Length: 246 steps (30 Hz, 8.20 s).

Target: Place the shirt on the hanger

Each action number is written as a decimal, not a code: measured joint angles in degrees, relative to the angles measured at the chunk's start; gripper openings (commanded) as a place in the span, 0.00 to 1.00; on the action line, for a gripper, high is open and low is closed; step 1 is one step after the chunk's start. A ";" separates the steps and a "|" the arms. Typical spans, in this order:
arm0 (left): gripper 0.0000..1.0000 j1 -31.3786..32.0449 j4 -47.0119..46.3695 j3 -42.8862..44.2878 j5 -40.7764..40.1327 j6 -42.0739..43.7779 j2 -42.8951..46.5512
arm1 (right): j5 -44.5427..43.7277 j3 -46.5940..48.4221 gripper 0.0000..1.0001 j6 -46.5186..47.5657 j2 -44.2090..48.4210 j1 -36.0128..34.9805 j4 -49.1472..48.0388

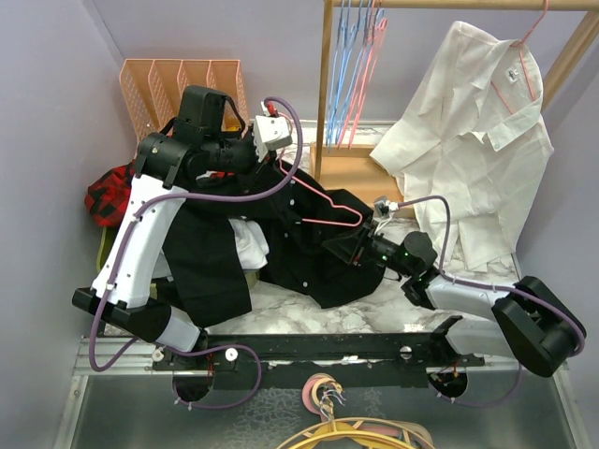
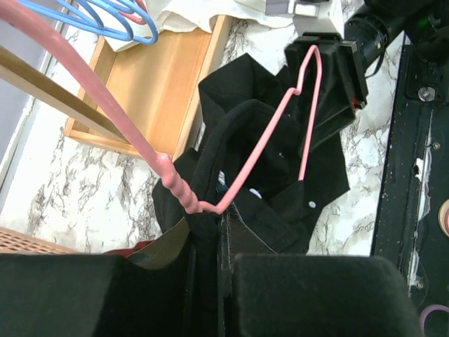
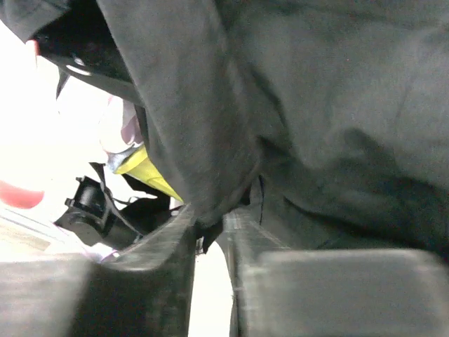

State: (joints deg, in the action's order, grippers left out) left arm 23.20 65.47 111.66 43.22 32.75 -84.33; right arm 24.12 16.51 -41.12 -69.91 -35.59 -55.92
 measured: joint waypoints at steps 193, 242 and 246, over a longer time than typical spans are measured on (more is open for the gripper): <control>0.99 -0.46 -10.82 4.44 -47.08 -27.74 3.54 | -52.19 57.72 0.01 27.23 10.64 15.82 95.60; 0.97 -22.51 -17.55 -3.28 -60.37 -29.70 5.25 | -20.74 83.25 0.01 35.10 -14.80 41.35 87.08; 0.98 -22.71 -18.14 -4.39 -60.28 -29.79 5.25 | -19.17 81.48 0.26 34.88 -14.38 41.35 85.24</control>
State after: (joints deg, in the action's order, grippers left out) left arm 0.49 47.33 107.26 -17.06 2.96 -79.09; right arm 4.95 98.00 -6.24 -84.29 5.76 29.32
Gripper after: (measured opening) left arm 0.972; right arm 0.017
